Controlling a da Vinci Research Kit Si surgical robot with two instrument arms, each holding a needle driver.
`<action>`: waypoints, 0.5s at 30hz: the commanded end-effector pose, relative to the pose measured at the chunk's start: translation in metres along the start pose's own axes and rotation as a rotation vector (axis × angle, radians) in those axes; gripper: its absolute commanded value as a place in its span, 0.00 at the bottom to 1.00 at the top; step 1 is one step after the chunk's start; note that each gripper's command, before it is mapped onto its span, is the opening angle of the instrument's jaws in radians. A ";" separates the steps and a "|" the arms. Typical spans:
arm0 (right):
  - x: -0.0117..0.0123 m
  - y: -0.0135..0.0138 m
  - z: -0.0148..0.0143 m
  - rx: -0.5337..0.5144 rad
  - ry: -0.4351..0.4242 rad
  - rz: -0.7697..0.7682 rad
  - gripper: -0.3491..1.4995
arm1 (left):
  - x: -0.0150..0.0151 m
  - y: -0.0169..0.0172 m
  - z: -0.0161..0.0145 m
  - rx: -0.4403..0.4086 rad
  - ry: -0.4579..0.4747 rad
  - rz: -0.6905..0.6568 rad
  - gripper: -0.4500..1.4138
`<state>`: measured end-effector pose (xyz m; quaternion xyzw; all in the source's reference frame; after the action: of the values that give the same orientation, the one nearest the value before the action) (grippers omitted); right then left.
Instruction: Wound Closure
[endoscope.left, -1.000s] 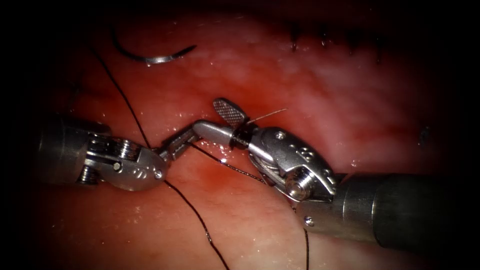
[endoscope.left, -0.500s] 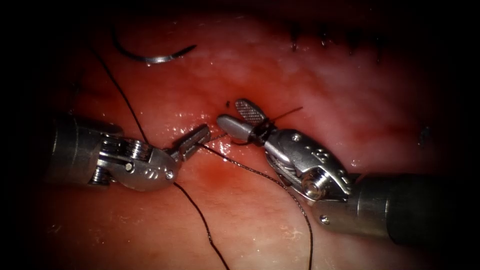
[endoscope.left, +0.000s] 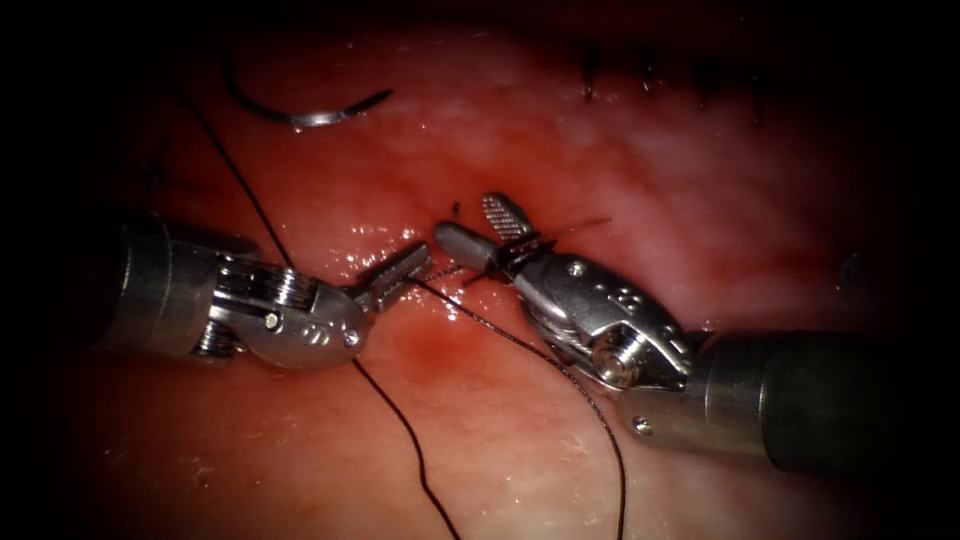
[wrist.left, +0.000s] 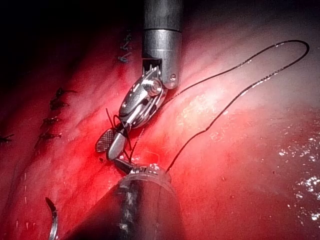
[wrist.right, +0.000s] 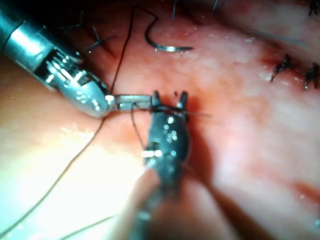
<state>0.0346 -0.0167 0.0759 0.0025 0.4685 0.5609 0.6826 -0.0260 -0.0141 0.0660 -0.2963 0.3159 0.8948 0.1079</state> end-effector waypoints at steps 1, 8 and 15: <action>-0.0004 -0.0005 0.0012 -0.001 -0.007 -0.009 0.41 | 0.0002 0.0006 0.0005 -0.002 -0.001 0.000 0.00; -0.0015 -0.0016 0.0034 -0.006 -0.067 -0.049 0.31 | 0.0000 0.0006 0.0004 -0.007 0.002 0.007 0.00; -0.0028 -0.0017 0.0039 -0.049 -0.125 -0.100 0.31 | -0.0003 0.0005 0.0001 -0.014 0.002 0.014 0.00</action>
<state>0.0380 -0.0173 0.0785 -0.0029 0.4097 0.5364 0.7379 -0.0254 -0.0144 0.0660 -0.2954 0.3117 0.8976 0.0992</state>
